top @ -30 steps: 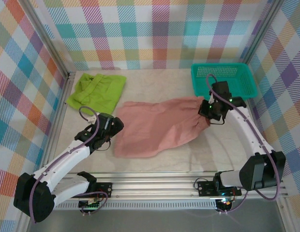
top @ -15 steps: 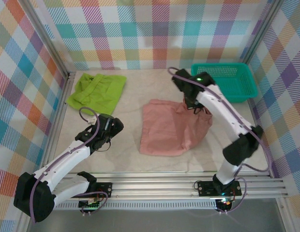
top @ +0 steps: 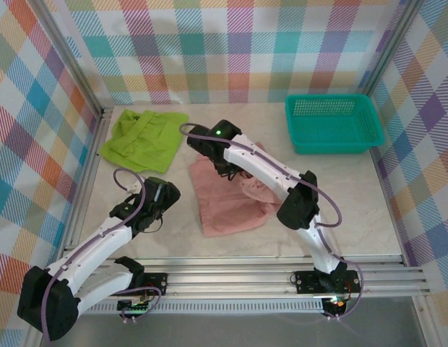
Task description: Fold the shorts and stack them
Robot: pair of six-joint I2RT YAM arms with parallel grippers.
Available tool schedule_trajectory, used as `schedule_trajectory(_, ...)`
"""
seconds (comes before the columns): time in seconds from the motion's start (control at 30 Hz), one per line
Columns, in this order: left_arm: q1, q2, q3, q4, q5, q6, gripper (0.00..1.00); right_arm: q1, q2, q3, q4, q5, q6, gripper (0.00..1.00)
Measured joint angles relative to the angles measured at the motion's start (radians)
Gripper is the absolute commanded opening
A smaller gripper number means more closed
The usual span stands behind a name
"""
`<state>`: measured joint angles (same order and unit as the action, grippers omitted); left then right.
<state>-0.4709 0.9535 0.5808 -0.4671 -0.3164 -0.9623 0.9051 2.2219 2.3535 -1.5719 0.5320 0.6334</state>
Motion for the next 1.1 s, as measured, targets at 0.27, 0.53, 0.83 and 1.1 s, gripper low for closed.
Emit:
schedule_trajectory(0.27,0.000,-0.118,-0.007,-0.002,-0.007,-0.017,1.00,-0.019,-0.334,-0.421,0.536,-0.627,-0.003,0.99)
schedule_trajectory(0.53,-0.011,0.015,0.103,0.056,0.175,-0.018,1.00,-0.390,-0.855,-0.942,0.967,-0.890,0.120,1.00)
schedule_trajectory(0.83,-0.167,0.325,0.262,0.124,0.308,-0.045,0.93,-0.554,-0.827,-1.255,1.035,-0.912,0.185,1.00)
schedule_trajectory(1.1,-0.240,0.536,0.326,0.160,0.326,-0.066,0.89,-0.595,-0.853,-1.313,1.063,-0.911,0.188,0.99)
